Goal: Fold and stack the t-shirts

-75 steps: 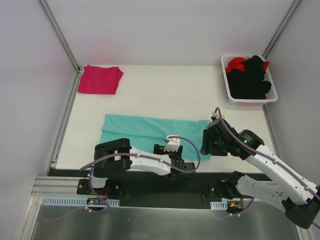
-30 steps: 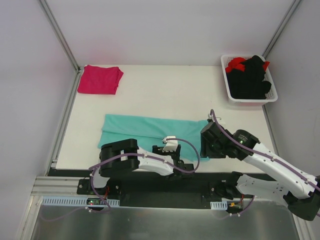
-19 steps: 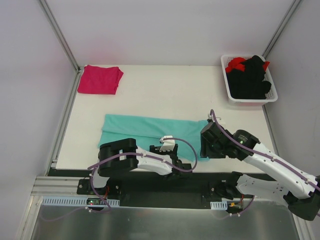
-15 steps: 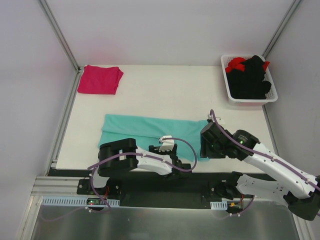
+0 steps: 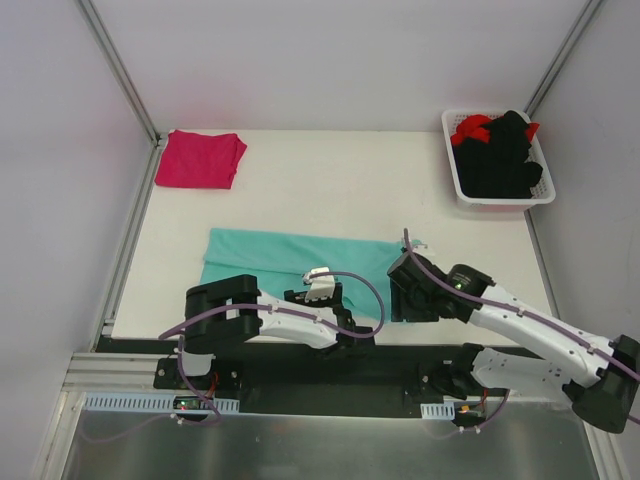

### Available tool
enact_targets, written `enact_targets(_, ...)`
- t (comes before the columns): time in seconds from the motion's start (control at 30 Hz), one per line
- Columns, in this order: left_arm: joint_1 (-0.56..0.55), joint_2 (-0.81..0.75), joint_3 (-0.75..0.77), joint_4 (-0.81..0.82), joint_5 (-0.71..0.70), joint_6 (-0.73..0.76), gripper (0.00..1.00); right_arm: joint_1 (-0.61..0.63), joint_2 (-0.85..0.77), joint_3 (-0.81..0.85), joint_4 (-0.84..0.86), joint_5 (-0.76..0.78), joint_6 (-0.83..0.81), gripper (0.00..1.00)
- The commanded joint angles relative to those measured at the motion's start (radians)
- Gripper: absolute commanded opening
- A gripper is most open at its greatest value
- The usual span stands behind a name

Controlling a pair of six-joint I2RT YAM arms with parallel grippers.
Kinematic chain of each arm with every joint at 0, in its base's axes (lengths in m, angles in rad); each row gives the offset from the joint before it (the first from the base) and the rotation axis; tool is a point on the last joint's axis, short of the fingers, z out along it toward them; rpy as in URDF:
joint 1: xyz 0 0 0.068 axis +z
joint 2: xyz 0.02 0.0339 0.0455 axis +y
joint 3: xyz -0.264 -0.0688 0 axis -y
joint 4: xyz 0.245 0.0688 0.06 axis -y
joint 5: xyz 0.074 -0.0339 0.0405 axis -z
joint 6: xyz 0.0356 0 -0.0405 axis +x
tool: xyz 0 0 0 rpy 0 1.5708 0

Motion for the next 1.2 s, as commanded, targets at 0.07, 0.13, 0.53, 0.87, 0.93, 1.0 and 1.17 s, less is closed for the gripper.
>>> enact_targets(0.07, 0.002, -0.017, 0.041, -0.069, -0.027, -0.039, 0.81, 0.006, 0.123, -0.112, 0.169, -0.03, 0.006, 0.38)
enact_targets(0.13, 0.002, -0.026, 0.032, -0.075, -0.025, -0.053, 0.81, 0.007, 0.162, -0.124, 0.218, -0.027, -0.005, 0.3)
enact_targets(0.53, -0.006, -0.064, 0.006, -0.106, -0.028, -0.105, 0.81, -0.03, 0.3, -0.085, 0.288, 0.001, -0.074, 0.01)
enact_targets(0.87, -0.017, -0.052, 0.032, -0.126, -0.028, -0.117, 0.81, -0.226, 0.2, -0.141, 0.403, -0.036, -0.172, 0.01)
enact_targets(0.93, -0.017, -0.041, 0.04, -0.127, -0.028, -0.114, 0.8, -0.252, 0.191, -0.149, 0.425, -0.05, -0.187, 0.01)
enact_targets(1.0, -0.02, -0.033, 0.055, -0.132, -0.027, -0.108, 0.81, -0.287, 0.179, -0.163, 0.457, -0.064, -0.19, 0.01)
enact_targets(1.17, -0.021, -0.026, 0.069, -0.14, -0.027, -0.108, 0.81, -0.359, 0.183, -0.227, 0.579, -0.156, -0.192, 0.01)
